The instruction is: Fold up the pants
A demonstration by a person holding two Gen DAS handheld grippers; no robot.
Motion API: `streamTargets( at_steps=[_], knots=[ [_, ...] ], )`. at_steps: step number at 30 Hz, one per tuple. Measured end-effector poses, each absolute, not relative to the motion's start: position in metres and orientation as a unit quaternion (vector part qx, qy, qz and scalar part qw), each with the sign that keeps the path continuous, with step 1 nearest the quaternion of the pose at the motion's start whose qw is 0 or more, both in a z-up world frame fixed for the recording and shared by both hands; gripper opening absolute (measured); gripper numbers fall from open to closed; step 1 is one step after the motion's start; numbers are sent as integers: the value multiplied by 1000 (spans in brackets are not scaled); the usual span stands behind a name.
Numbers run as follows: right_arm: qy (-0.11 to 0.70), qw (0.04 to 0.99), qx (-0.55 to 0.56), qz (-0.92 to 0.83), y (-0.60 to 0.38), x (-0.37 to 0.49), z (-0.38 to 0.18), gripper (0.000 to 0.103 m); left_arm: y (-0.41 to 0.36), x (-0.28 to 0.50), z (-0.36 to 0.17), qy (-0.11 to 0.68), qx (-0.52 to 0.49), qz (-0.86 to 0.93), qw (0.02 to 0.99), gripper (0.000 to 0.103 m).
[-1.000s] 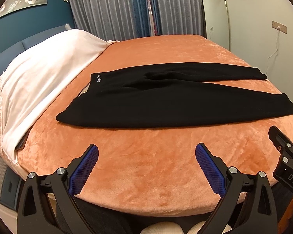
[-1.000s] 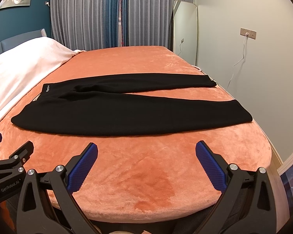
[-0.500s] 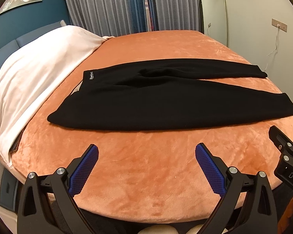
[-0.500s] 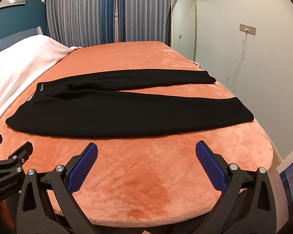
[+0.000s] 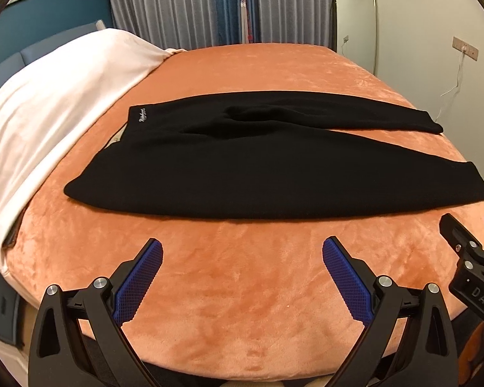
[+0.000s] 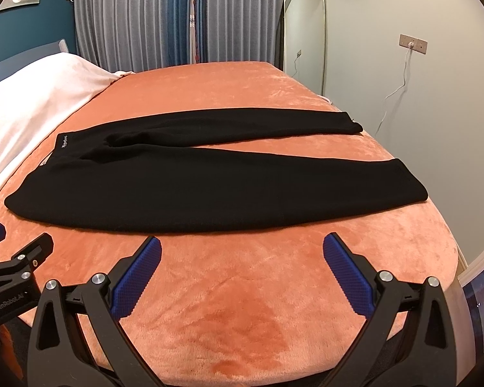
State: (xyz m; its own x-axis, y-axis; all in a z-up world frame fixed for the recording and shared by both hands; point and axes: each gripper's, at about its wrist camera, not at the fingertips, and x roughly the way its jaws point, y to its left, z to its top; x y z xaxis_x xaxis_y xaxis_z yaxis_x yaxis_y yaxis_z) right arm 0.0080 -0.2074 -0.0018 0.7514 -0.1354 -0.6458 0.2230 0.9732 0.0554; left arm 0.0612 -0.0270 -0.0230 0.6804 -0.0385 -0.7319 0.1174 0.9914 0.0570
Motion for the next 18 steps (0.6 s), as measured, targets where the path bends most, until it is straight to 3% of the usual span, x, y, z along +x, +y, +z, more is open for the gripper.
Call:
streamTargets(
  at_steps=[14,18],
  knots=[
    [359,924,78,-103,-233,48,-20,98,-39,87,-26,355,42,-35,933,96],
    [365,922,80,-104,-240,59,-27,98,-45,100,-29,375,42,-39,925,97]
  ],
)
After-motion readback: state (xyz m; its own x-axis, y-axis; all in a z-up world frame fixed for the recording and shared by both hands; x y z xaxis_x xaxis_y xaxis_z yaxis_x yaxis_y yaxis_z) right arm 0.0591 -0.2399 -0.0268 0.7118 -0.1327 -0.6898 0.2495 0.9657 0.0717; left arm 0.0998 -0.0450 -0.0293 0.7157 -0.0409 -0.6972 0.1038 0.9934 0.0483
